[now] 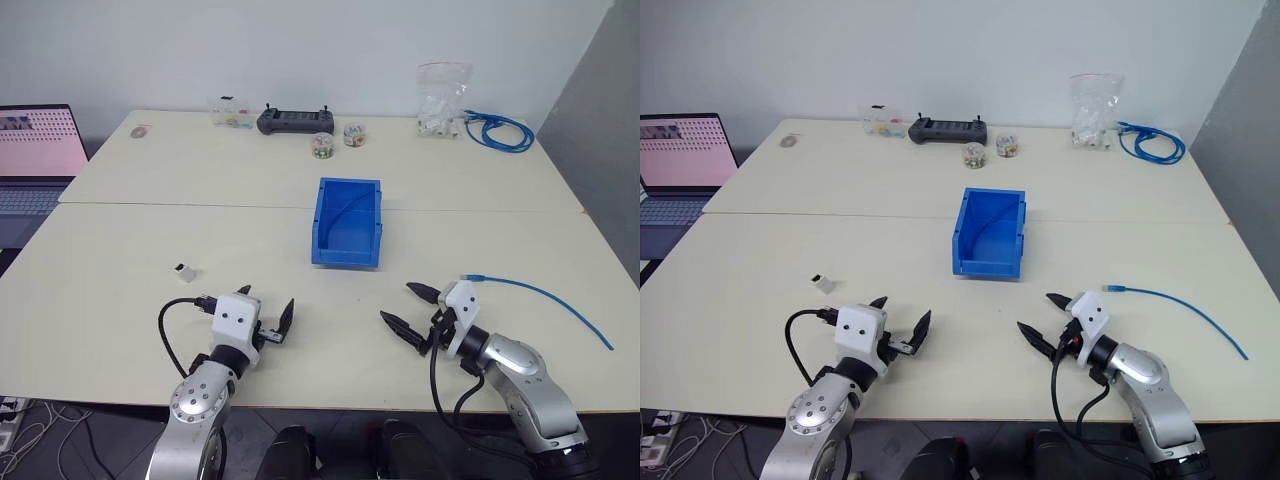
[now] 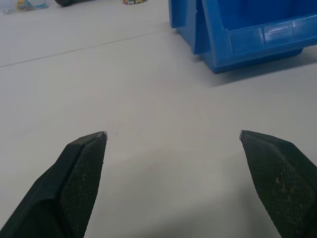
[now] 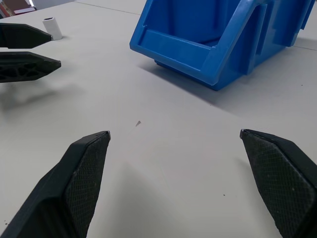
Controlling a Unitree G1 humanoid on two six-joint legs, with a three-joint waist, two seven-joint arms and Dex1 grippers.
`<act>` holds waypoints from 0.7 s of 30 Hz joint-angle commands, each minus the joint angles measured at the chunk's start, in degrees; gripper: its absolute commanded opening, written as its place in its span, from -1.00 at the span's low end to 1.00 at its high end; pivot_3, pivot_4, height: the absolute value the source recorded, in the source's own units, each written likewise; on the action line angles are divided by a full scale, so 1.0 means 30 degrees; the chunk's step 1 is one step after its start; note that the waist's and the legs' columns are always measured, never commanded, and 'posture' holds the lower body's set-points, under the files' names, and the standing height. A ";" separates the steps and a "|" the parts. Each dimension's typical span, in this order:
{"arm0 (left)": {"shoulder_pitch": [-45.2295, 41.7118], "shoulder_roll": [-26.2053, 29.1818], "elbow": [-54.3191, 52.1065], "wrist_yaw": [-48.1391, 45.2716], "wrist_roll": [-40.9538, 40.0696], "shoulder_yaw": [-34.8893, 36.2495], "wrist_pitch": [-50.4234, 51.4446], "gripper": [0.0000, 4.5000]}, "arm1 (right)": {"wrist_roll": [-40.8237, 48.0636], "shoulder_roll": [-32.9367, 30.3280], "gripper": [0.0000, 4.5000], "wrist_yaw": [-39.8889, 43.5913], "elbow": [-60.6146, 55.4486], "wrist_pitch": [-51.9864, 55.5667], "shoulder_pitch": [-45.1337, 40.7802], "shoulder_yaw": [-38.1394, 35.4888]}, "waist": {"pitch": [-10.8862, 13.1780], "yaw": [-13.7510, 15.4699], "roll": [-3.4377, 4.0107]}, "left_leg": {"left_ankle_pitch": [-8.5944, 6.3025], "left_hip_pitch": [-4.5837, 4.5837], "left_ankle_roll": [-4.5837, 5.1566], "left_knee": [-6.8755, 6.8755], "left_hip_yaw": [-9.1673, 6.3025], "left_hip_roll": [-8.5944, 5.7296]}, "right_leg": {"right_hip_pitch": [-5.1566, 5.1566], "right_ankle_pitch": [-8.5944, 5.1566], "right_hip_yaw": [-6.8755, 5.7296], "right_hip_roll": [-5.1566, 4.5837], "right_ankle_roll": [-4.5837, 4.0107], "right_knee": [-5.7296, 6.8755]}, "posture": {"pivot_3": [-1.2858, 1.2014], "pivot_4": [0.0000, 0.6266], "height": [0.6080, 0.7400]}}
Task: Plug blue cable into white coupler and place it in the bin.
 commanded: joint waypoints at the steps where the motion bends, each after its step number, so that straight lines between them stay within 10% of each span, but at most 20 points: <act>1: -0.0022 0.0208 -0.0392 -0.0158 0.0008 0.0065 -0.0408 1.00 | -0.0071 0.0027 0.98 -0.0003 -0.0651 -0.0389 0.0125 -0.0065 | 0.0000 0.0000 0.0000 | 0.0000 0.0000 0.0000 0.0000 0.0000 0.0000 | 0.0000 0.0000 0.0000 0.0000 0.0000 0.0000 | 0.03 -0.52 1.00; 21: -0.1882 0.2330 0.0578 -0.4823 -0.3507 0.0685 -0.0452 1.00 | 0.0357 0.0128 0.98 -0.0113 -0.2192 -0.0212 0.0824 -0.0286 | 0.0001 0.0041 0.0001 | 0.0000 -0.0003 0.0000 -0.0004 0.0006 0.0002 | -0.0007 0.0000 0.0003 0.0000 0.0000 -0.0009 | 0.03 -0.52 1.00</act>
